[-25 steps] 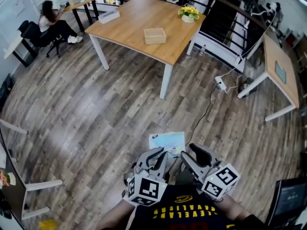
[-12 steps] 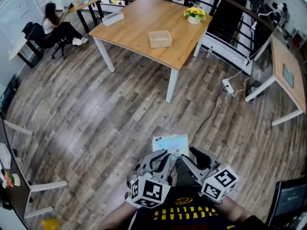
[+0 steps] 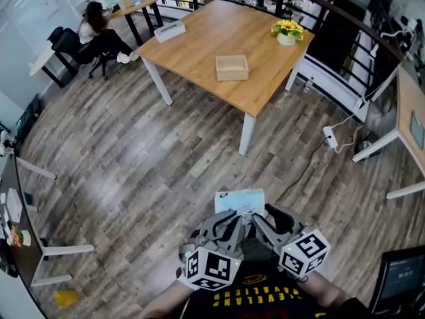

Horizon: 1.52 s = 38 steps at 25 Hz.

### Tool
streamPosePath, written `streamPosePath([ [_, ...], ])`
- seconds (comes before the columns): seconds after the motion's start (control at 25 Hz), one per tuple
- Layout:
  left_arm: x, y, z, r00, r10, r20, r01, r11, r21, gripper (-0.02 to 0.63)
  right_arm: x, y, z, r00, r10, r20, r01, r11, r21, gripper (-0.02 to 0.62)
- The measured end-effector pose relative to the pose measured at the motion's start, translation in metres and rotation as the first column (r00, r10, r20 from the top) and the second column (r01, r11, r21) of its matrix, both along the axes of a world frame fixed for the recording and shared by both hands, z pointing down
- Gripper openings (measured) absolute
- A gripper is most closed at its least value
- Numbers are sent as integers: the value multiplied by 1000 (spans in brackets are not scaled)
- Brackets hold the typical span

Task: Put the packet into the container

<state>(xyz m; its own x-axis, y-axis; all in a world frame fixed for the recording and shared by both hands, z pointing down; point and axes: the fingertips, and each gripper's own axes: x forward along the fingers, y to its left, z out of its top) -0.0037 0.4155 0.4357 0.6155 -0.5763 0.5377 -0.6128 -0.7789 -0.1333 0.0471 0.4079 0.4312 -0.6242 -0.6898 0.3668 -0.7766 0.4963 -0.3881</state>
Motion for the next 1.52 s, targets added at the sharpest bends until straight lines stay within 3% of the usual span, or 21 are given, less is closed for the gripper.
streamPosePath([
  [0.16, 25, -22, -4, 1000, -23, 9, 23, 1000, 3, 29, 26, -27, -4, 1000, -7, 1, 7, 1000, 3, 163],
  [0.32, 46, -38, -8, 999, -46, 20, 46, 999, 7, 29, 52, -46, -7, 1000, -5, 21, 5, 1000, 5, 91],
  [0.64, 63, -58, -12, 996, -92, 20, 91, 996, 18, 31, 70, -67, -16, 997, -34, 72, 33, 999, 21, 50],
  [0.96, 57, -78, -15, 989, -130, -76, 131, 991, 16, 51, 65, -87, -32, 985, -42, 166, 31, 997, 66, 25],
  [1.2, 42, -105, -11, 982, -129, -139, 130, 991, 3, 65, 49, -111, -39, 984, -39, 175, 25, 996, 81, 20],
  [1.4, 28, -137, 4, 974, -114, -198, 99, 992, -83, 169, 43, -146, -39, 988, 10, 157, -24, 996, 89, 17],
  [1.52, 7, -160, 9, 956, -135, -262, 94, 982, -166, 173, 36, -171, -40, 990, 43, 138, -56, 994, 93, 17],
])
